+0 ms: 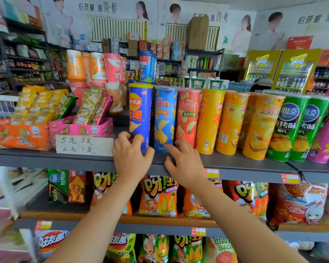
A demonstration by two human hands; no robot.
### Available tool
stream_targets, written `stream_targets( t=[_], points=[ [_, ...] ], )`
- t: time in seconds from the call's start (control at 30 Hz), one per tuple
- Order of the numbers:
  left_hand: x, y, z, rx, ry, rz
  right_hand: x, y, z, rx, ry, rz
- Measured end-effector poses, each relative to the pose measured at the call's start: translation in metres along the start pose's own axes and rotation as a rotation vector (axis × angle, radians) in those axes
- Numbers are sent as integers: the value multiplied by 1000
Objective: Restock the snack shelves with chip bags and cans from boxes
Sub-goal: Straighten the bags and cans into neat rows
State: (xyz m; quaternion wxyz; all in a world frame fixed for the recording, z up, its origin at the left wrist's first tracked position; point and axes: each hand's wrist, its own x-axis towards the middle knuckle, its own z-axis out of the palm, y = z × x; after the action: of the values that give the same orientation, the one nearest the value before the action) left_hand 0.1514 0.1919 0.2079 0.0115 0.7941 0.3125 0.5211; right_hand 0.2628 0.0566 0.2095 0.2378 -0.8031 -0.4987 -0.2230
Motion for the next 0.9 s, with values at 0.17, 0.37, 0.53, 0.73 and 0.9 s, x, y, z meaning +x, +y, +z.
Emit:
stream_targets(
  t=[0.17,0.37,0.53,0.73,0.9],
  points=[
    [7,2,3,-28,-158,5,14,-24,13,44,-23,62],
    [6,0,8,-58,-209,-10,14,-24,18,-29,-58,77],
    [6,1,8,-52,-234,-18,13,-26,18,-57,-69,76],
    [5,-2,8,-34,-266,-12,15,-25,14,2,-106,77],
    [2,-7,10,-52,-254,104,2,-7,-1,152,143,70]
  ],
)
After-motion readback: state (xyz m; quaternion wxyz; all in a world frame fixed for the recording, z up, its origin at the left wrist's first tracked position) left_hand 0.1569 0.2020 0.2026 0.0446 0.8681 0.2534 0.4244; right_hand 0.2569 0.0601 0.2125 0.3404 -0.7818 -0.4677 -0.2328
